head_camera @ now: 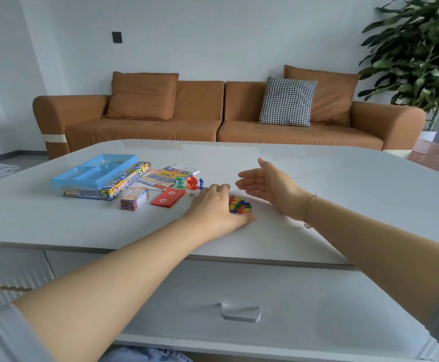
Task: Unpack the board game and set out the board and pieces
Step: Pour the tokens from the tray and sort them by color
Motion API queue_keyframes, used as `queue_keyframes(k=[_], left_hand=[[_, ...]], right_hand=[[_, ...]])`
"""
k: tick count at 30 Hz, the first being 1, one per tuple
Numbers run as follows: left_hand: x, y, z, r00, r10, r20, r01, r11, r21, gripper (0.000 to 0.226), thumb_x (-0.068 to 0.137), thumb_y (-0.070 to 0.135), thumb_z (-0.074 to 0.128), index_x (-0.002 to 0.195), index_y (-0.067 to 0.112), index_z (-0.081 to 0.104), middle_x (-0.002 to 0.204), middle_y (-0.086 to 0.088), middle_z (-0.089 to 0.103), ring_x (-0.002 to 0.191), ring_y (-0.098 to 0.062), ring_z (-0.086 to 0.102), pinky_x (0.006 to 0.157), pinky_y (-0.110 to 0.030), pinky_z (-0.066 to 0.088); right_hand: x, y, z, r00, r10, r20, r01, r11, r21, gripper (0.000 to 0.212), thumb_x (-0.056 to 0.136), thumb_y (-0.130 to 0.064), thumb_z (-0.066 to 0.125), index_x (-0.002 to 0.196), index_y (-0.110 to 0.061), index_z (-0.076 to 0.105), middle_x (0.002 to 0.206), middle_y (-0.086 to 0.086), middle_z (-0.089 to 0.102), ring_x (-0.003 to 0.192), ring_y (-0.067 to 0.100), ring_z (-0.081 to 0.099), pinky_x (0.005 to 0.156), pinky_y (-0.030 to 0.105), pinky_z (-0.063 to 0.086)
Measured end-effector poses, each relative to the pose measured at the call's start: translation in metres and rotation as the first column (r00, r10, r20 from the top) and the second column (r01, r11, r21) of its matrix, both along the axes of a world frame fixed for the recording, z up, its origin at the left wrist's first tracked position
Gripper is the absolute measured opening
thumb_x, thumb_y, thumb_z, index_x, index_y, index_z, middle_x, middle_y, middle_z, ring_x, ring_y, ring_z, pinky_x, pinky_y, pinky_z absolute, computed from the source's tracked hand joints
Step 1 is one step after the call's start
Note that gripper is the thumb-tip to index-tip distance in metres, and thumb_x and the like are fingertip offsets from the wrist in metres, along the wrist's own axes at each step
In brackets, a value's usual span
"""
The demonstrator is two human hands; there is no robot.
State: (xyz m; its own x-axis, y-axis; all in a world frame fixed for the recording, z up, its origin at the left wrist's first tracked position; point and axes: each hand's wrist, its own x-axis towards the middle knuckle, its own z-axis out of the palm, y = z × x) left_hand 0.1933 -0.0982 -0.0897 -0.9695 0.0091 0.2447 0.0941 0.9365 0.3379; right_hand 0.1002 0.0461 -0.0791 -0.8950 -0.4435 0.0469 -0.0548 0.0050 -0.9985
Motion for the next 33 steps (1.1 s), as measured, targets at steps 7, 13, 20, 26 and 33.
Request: queue_keyframes(k=[7, 13, 20, 26, 33], left_hand=[[-0.017, 0.011, -0.003, 0.966, -0.235, 0.106, 0.248, 0.96, -0.129, 0.05, 0.099, 0.046, 0.031, 0.147, 0.034, 0.024, 0.16, 0.003, 0.007, 0.146, -0.014, 0.004, 0.118, -0.032, 0.007], [-0.029, 0.008, -0.007, 0.961, -0.267, 0.069, 0.271, 0.96, -0.063, 0.041, 0.1, 0.039, 0.034, 0.138, 0.031, 0.046, 0.152, -0.004, 0.034, 0.141, -0.019, 0.028, 0.114, -0.03, 0.023], [-0.033, -0.009, -0.014, 0.968, -0.238, -0.08, 0.232, 0.97, -0.074, 0.034, 0.095, 0.037, 0.045, 0.098, 0.015, 0.071, 0.099, -0.007, 0.07, 0.097, -0.026, 0.062, 0.082, -0.037, 0.05], [-0.03, -0.02, -0.013, 0.961, -0.241, -0.139, 0.222, 0.965, -0.139, 0.04, 0.095, 0.037, 0.042, 0.093, 0.009, 0.069, 0.099, -0.01, 0.07, 0.095, -0.025, 0.063, 0.082, -0.037, 0.05], [-0.03, -0.032, -0.012, 0.948, -0.267, -0.174, 0.231, 0.952, -0.202, 0.043, 0.088, 0.036, 0.035, 0.081, 0.007, 0.065, 0.083, -0.004, 0.068, 0.083, -0.019, 0.062, 0.073, -0.038, 0.049]], right_hand=[[-0.017, 0.027, -0.008, 0.975, -0.218, 0.051, 0.224, 0.958, -0.178, 0.05, 0.101, -0.033, 0.025, 0.096, -0.004, 0.065, 0.1, 0.016, 0.068, 0.103, 0.026, 0.062, 0.091, 0.029, 0.049], [-0.017, 0.026, -0.009, 0.972, -0.234, 0.026, 0.235, 0.958, -0.166, 0.049, 0.101, -0.031, 0.024, 0.093, -0.006, 0.065, 0.094, 0.014, 0.068, 0.097, 0.025, 0.063, 0.088, 0.029, 0.05], [-0.012, 0.027, -0.008, 0.973, -0.231, 0.018, 0.231, 0.96, -0.157, 0.049, 0.101, -0.03, 0.023, 0.095, -0.004, 0.064, 0.093, 0.015, 0.068, 0.093, 0.026, 0.063, 0.086, 0.029, 0.05], [-0.005, 0.027, -0.006, 0.971, -0.239, -0.026, 0.235, 0.965, -0.115, 0.046, 0.101, -0.027, 0.026, 0.094, -0.004, 0.065, 0.094, 0.015, 0.068, 0.092, 0.025, 0.063, 0.085, 0.029, 0.051], [0.014, 0.048, -0.013, 0.843, 0.012, -0.538, 0.277, 0.848, 0.452, 0.021, 0.088, -0.022, 0.052, 0.086, -0.023, 0.073, 0.098, -0.004, 0.069, 0.092, 0.017, 0.063, 0.087, 0.032, 0.051]])
